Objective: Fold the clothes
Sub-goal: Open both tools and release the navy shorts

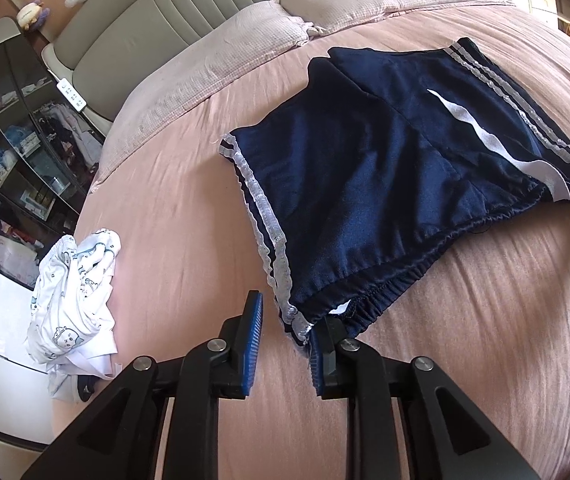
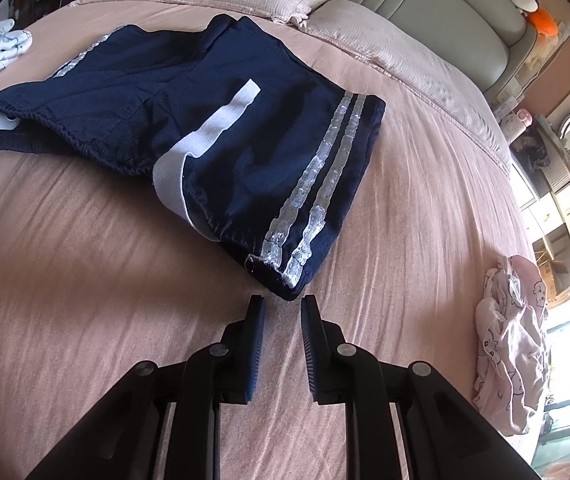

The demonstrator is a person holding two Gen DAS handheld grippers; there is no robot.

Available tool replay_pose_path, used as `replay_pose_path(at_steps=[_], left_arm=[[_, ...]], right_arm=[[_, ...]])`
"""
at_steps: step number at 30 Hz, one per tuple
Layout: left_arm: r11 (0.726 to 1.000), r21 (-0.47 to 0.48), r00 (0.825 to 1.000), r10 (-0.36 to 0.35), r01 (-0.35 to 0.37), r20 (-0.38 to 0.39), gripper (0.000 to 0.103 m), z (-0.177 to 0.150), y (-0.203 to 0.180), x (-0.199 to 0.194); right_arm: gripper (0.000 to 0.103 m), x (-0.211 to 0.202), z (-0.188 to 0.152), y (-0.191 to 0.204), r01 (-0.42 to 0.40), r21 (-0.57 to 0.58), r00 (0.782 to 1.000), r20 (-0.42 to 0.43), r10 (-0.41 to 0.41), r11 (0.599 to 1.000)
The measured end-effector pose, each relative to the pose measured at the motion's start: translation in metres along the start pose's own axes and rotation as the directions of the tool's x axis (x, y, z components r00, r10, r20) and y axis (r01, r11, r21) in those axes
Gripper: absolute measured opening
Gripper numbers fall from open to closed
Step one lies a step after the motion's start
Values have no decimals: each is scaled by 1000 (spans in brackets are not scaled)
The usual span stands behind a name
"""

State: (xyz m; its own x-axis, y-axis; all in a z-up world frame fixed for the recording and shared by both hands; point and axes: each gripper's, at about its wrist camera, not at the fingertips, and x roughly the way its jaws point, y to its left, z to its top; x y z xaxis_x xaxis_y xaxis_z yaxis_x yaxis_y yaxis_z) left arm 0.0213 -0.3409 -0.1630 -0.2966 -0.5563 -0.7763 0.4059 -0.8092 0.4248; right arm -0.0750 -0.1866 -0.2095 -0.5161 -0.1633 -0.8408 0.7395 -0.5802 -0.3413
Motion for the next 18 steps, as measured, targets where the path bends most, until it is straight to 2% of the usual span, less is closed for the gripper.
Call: replay_pose_path(at_steps=[1,2,3,5,7,14,18], left_arm=[[1000,-5,1000,-4,4,1,28,-1,1,-1],[1000,-12,1000,-9,9,3,44,-1,2,-2],[1000,-18,1000,-14,14,4,68,-2,4,-3],[999,-28,1000,-17,17,8,86,-3,6,-6],[999,-35,1000,-18,18,13,86,-4,8,-8],[1000,11,999,4,-4,41,86,-4,4,-17],[1000,24,999,-13,12,52,86,-3,2,-22]], right_arm=[[17,-2,-1,0,-6,3,1000,1,6,1000],[17,-3,-1,0,-11,5,1000,3,11,1000],[19,-5,-2,0,-15,6,1000,4,15,1000],[30,-8,-2,1,-15,6,1000,6,15,1000],[47,-11,-1,1,-19,5,1000,17,19,1000],[50,-22,-1,1,-27,-9,999,35,27,1000],[60,-26,-4,1,-31,-18,999,43,32,999]])
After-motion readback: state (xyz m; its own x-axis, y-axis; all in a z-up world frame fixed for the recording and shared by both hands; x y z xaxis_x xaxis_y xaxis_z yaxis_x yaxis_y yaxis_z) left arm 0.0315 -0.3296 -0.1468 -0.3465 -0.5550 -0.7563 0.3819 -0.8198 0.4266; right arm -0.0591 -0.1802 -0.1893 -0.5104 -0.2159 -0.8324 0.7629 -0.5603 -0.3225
